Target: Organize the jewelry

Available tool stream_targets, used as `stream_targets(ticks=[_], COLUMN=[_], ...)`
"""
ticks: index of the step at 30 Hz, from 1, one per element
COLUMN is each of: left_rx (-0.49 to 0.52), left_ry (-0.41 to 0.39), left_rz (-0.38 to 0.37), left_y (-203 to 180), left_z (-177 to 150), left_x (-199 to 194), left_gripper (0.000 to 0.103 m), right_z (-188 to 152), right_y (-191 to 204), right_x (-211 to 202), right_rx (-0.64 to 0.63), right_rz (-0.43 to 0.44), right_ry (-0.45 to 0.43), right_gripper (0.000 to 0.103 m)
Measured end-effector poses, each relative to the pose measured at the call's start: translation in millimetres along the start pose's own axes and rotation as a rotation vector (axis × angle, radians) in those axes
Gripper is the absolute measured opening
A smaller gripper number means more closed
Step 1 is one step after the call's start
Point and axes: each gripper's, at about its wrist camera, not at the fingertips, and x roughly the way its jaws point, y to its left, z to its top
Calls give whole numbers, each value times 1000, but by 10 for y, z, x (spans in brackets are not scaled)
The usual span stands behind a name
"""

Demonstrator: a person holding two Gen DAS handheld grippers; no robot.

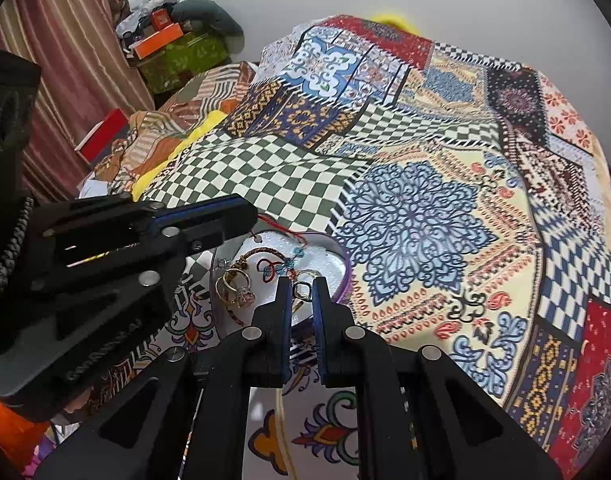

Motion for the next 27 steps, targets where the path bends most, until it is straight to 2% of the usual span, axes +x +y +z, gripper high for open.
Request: stream_targets(ticks=[9,11,13,16,20,27], left_rx=[4,5,0,-16,-33,-37], left_ry=[45,49,48,32,11,-76], left_rz=[24,30,32,49,65,103], left_y=[106,123,144,188,235,186], left_z=[-140,-157,-172,-183,-180,-171], left_x=[36,14,-24,-102,-240,-683], left_gripper=[1,4,13,23,23,23], right_z=[-4,0,11,19,26,16], right_y=[109,127,139,158,173,283], right_x=[101,108,117,118,80,-281], right_rx=[-45,-53,-62,-76,-84,-98], right_rz=[-1,-6,-14,-49,-88,-138], right_ry=[20,16,16,14,-8,-101], right_gripper=[9,9,9,10,21,21])
